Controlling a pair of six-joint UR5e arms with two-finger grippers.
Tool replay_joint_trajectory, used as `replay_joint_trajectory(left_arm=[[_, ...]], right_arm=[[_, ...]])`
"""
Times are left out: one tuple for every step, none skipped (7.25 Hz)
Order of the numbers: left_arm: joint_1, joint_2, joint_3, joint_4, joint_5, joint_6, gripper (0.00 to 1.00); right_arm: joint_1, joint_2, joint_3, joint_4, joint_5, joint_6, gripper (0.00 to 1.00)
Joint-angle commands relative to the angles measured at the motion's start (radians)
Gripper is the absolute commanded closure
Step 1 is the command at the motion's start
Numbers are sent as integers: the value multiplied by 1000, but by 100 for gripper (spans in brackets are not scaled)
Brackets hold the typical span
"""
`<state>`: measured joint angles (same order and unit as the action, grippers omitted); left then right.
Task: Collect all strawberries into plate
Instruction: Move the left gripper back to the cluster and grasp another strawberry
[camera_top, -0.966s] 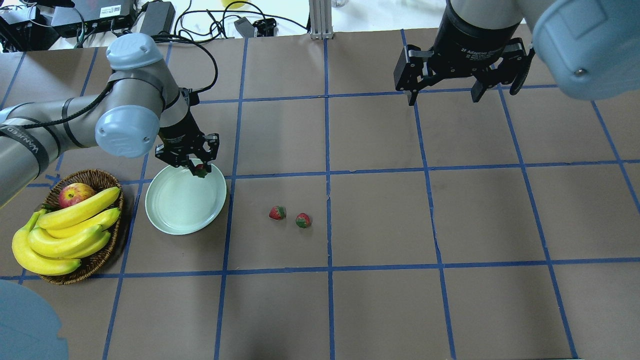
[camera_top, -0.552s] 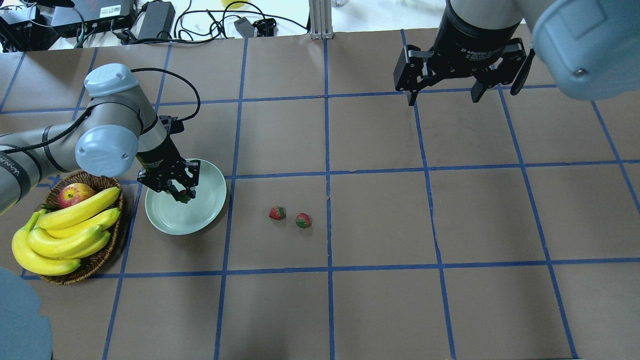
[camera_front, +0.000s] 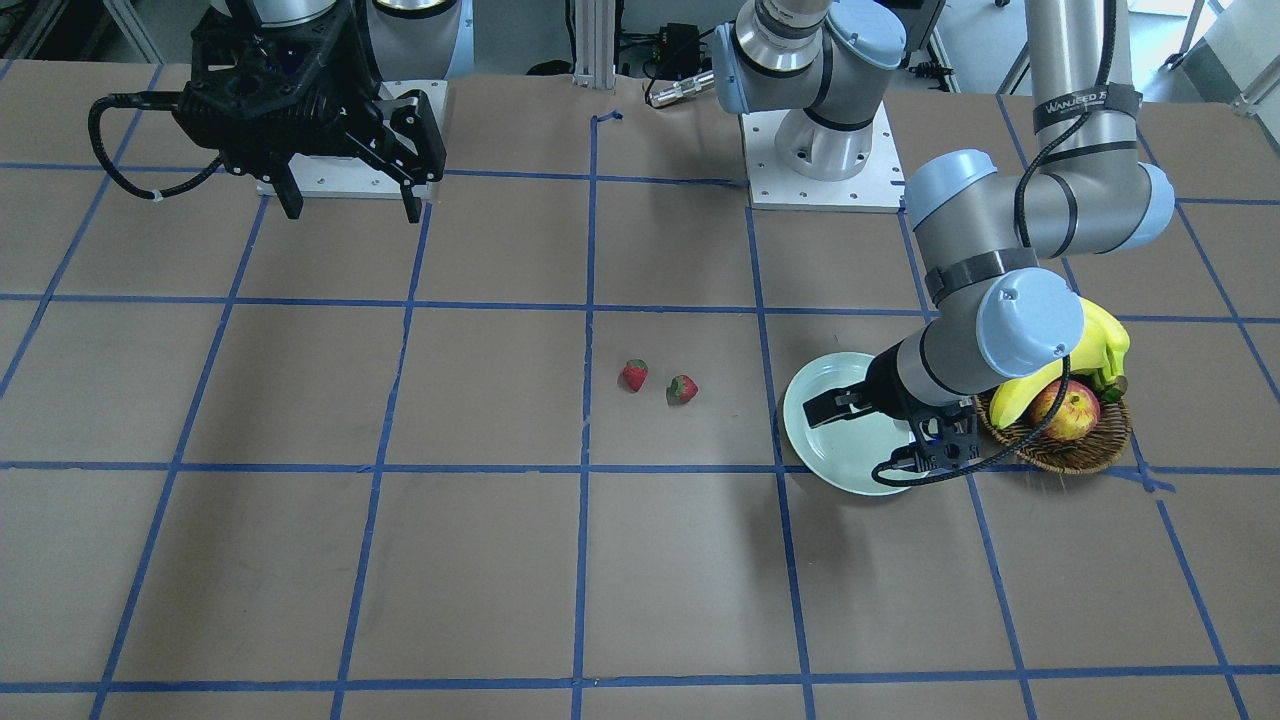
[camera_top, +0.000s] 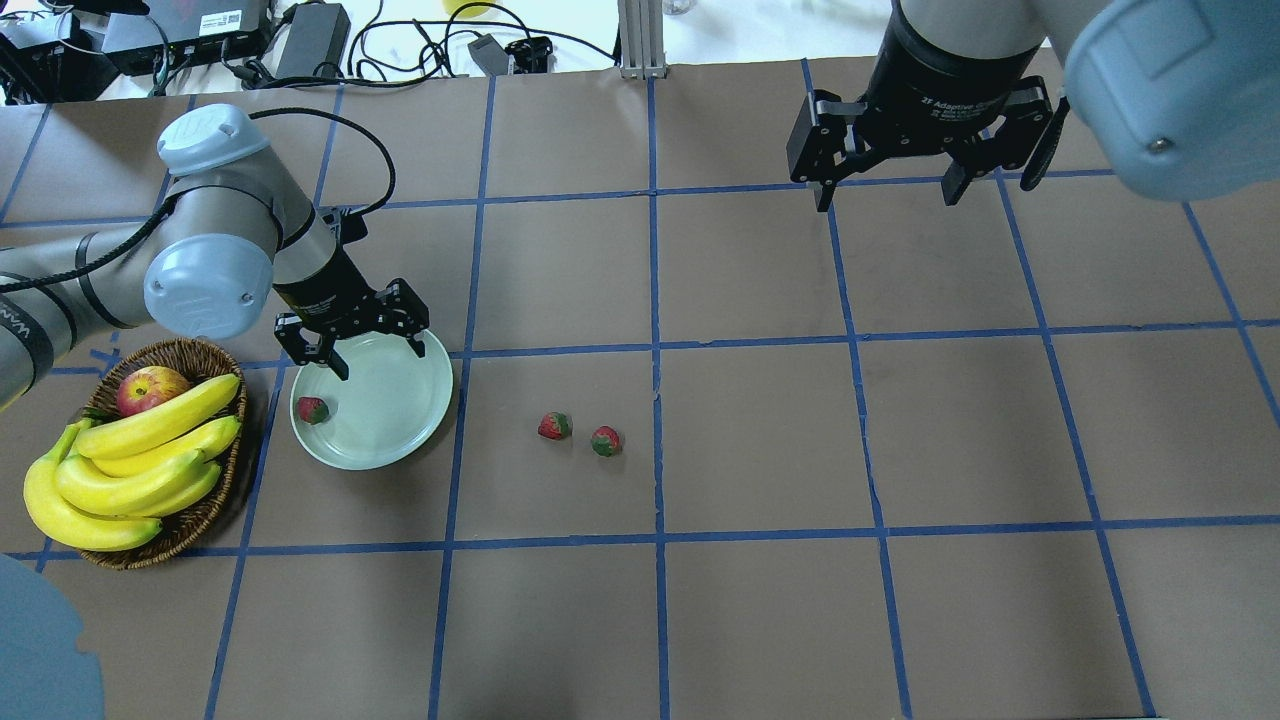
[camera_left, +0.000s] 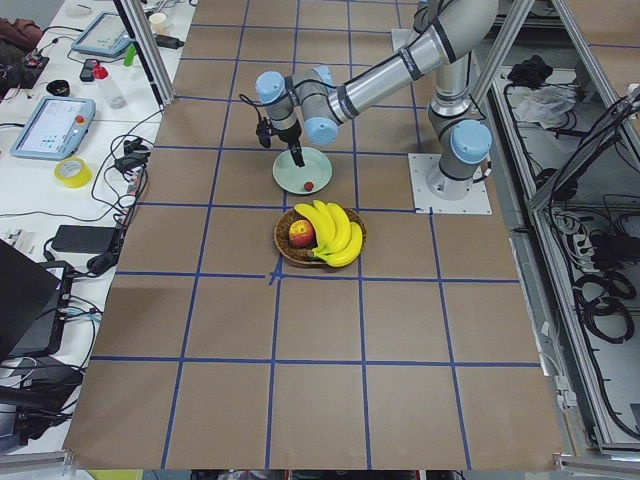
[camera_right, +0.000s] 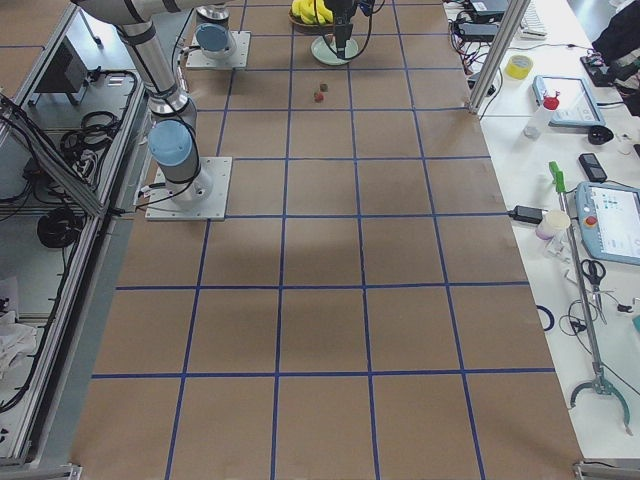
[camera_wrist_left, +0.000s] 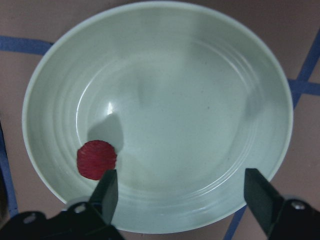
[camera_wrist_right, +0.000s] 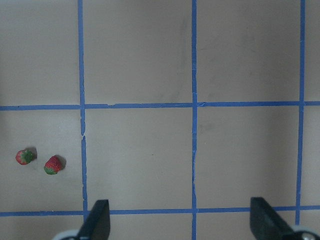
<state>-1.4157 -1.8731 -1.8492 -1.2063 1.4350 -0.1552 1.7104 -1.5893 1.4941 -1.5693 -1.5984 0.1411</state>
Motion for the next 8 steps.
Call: replay_joint_trajectory(left_arm=[[-124,0,10,17,-120,-351,0],[-161,-12,7,55,-143,-489,0],[-172,-26,-4,73,-224,-547,0],[-177,-43,-42,74,-249,-585,2],[-180,-47,-88,79,-246,-621,3],[-180,-66,-117,80,-243,-621,3],[-180,-81,-120,80,-252,-626,3],[-183,-84,-122,79,-252,-632,3]], right_arm=[[0,0,0,0,0,0,0],[0,0,0,0,0,0,0],[0,0,0,0,0,0,0],[0,0,0,0,0,0,0],[0,0,0,0,0,0,0],[0,0,0,0,0,0,0],[0,0,0,0,0,0,0],[0,0,0,0,0,0,0]])
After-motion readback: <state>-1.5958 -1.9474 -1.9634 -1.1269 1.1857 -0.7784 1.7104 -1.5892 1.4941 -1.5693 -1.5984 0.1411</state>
